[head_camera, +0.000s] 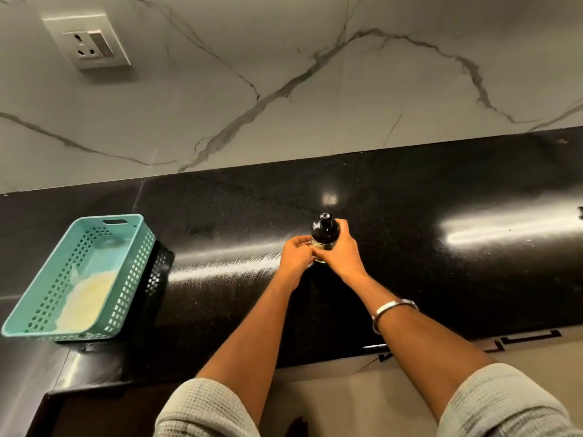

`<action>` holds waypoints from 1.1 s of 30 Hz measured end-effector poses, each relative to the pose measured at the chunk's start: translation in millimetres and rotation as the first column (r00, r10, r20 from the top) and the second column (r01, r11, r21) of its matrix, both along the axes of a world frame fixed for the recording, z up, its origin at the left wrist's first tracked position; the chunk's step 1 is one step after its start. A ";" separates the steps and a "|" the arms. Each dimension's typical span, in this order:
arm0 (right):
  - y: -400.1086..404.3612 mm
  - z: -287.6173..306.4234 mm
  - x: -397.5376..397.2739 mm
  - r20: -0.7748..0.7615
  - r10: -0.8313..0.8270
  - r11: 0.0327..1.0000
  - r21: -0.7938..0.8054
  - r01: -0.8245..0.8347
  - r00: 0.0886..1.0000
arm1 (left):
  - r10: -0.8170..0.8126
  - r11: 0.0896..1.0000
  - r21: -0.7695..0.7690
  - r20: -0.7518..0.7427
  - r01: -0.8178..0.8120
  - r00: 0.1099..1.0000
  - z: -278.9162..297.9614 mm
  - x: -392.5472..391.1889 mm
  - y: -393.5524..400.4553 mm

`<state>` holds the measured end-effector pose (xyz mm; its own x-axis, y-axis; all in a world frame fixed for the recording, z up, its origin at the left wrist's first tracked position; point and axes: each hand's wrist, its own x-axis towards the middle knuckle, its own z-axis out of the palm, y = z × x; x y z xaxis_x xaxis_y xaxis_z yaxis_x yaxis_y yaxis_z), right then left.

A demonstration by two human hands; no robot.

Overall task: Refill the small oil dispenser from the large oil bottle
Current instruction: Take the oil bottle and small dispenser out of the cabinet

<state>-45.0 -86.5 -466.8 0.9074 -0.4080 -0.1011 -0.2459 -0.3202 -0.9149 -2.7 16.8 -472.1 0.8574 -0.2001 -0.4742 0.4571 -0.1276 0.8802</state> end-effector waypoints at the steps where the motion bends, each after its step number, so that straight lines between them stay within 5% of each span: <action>1: -0.4 -1.1 -0.5 -0.001 -0.002 1.000 0.001 0.002 1.000 | -0.001 1.000 0.006 -0.003 0.001 1.000 -0.6 -0.9 -0.4; 11: -4.8 -3.5 1.0 0.016 0.019 0.999 0.037 -0.020 1.000 | -0.001 0.999 0.037 0.022 0.000 1.000 4.6 -9.6 -1.5; 18: -12.1 19.4 -13.3 0.068 0.018 0.999 -0.037 -0.015 0.998 | 0.033 0.979 0.188 0.259 -0.084 0.965 21.1 -21.9 9.5; 27: -12.5 92.8 -26.8 0.397 -0.052 0.972 -0.191 0.138 0.917 | 0.103 0.949 0.165 0.646 -0.270 0.757 93.1 -47.4 7.6; 33: 2.9 169.6 -23.2 0.597 0.099 0.938 -0.322 0.125 0.796 | 0.107 0.946 0.098 0.804 -0.308 0.585 164.1 -54.4 0.9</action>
<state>-68.2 -83.6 -297.1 0.7308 -0.3269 0.5993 0.3062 -0.6277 -0.7157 -57.1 17.7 -308.0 0.9189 0.0475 0.3916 -0.3537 -0.3405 0.8712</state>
